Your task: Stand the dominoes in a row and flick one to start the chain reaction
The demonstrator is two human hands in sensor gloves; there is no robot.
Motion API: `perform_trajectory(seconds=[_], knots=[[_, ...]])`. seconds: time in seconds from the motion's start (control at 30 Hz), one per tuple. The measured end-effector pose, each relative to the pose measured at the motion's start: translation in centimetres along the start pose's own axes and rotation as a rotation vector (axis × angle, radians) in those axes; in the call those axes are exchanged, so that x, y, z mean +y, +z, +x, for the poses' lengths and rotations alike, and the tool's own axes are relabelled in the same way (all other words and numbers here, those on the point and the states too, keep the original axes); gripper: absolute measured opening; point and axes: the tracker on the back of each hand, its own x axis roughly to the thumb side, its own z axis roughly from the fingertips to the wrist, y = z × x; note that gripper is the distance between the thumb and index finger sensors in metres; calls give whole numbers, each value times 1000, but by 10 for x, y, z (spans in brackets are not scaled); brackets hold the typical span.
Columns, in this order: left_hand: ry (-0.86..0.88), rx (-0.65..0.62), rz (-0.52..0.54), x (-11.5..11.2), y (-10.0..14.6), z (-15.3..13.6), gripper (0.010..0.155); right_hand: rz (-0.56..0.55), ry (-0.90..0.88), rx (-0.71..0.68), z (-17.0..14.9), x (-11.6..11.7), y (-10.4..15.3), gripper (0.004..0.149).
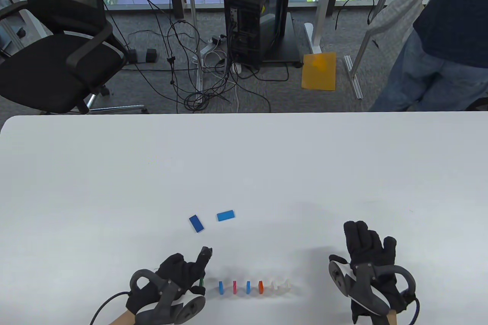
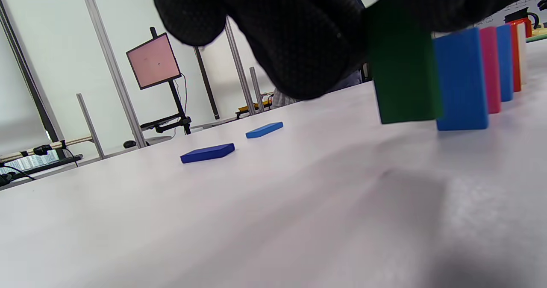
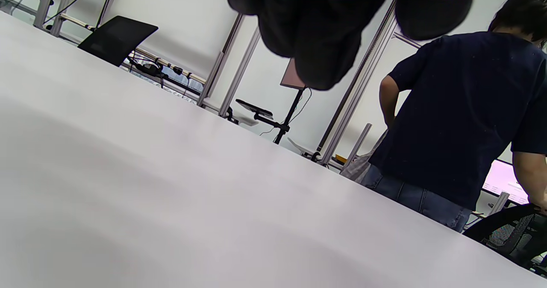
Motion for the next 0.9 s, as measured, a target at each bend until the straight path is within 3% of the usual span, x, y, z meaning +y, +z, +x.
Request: perform_trajectory(seconds=[0.9], knots=[[-69, -24, 4, -7, -3, 19, 90, 19, 16, -13, 1, -1, 0, 92]])
